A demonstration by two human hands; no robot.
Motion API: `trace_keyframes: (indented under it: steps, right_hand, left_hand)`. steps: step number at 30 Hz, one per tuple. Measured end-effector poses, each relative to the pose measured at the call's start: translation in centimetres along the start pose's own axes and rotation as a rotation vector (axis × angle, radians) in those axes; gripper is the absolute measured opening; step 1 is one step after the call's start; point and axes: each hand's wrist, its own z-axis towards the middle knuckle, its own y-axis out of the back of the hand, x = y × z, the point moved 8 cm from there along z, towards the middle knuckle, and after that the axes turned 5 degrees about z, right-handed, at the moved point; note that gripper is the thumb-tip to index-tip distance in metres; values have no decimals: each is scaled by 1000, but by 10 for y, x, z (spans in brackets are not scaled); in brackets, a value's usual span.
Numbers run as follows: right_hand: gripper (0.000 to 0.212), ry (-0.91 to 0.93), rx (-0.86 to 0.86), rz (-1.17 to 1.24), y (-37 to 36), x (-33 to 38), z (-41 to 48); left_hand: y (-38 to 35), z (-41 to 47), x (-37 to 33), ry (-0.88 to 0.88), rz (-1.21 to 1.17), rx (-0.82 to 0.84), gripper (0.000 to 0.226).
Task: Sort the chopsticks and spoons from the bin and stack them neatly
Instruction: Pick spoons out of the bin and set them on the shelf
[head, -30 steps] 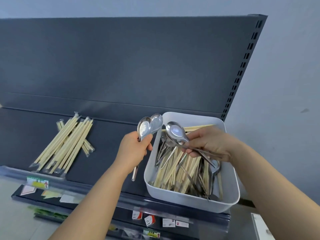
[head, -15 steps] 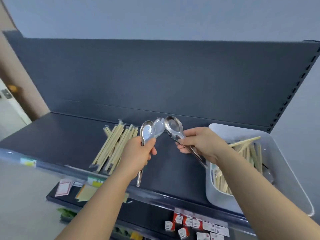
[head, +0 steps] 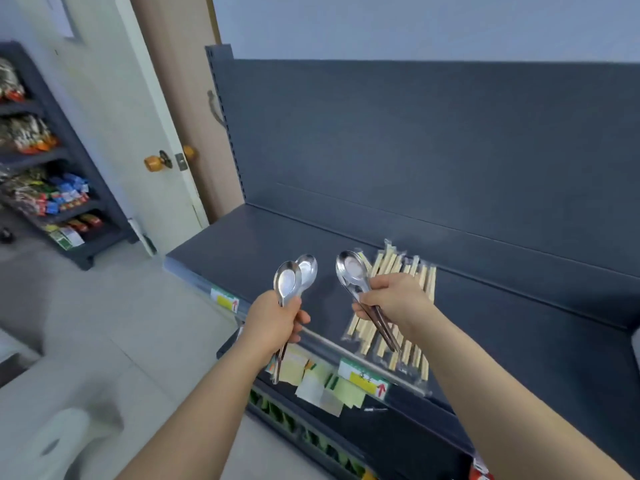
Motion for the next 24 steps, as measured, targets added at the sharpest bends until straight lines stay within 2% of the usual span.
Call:
trace_keyframes:
  steps: [5, 11, 17, 20, 24]
  right_hand:
    - [16, -6, 15, -23, -48, -4, 75]
    - [14, -49, -24, -32, -93, -4, 164]
    - [5, -116, -133, -88, -125, -11, 227]
    - [21, -123, -191, -158, -138, -16, 251]
    - [21, -137, -288, -187, -153, -20, 274]
  left_hand:
    - [28, 77, 23, 62, -10, -4, 28]
    - [56, 171, 29, 106, 43, -13, 16]
    - [64, 251, 42, 149, 146, 38, 18]
    - [68, 286, 48, 138, 244, 47, 22]
    - [72, 331, 51, 93, 356, 87, 19]
